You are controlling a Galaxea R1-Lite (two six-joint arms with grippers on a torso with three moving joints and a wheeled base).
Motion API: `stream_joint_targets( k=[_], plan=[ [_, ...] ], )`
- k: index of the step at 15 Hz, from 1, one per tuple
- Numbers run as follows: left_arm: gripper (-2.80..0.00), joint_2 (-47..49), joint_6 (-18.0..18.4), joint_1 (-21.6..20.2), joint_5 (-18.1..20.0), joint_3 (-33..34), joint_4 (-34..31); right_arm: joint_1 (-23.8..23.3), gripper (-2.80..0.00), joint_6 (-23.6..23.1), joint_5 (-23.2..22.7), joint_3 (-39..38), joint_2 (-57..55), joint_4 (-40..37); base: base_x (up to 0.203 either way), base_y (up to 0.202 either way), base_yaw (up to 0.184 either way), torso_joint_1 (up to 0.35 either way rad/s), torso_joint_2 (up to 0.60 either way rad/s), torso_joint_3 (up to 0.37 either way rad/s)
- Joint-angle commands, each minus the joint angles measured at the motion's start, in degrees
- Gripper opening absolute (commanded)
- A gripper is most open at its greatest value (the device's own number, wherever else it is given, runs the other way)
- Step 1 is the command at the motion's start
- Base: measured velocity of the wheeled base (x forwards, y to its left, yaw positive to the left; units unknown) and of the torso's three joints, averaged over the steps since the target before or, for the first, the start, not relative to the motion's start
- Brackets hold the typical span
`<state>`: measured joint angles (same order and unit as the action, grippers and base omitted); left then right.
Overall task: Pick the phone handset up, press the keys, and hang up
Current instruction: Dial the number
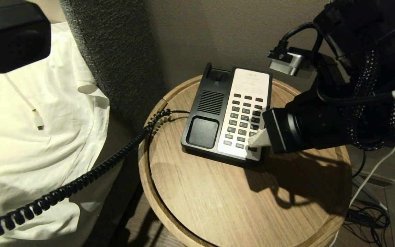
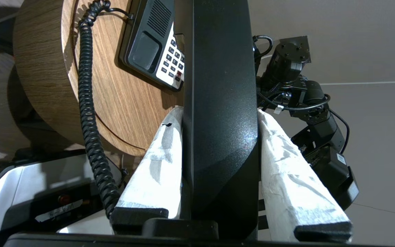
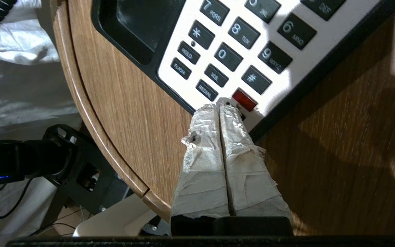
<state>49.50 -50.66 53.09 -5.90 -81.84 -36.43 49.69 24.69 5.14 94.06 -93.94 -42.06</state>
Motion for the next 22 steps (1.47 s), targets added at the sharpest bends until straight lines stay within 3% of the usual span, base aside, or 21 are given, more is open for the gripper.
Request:
stream_joint_targets(
  k=[1,22],
  plan=[
    [-2.80,0.0,-0.3,0.0,-0.1,-0.1,-0.2,-0.1,-2.80,0.1,0.0,-0.3,-0.1,-0.4,0.000,0.000,0.000,0.000,0.00,0.000],
    [-2.80,-0.5,-0.3,0.0,0.2,0.1,-0.1,-1.3,-2.80,-0.5,0.9,-1.0,-1.9,-0.6,0.000,0.000,0.000,0.000,0.00,0.000]
  ],
)
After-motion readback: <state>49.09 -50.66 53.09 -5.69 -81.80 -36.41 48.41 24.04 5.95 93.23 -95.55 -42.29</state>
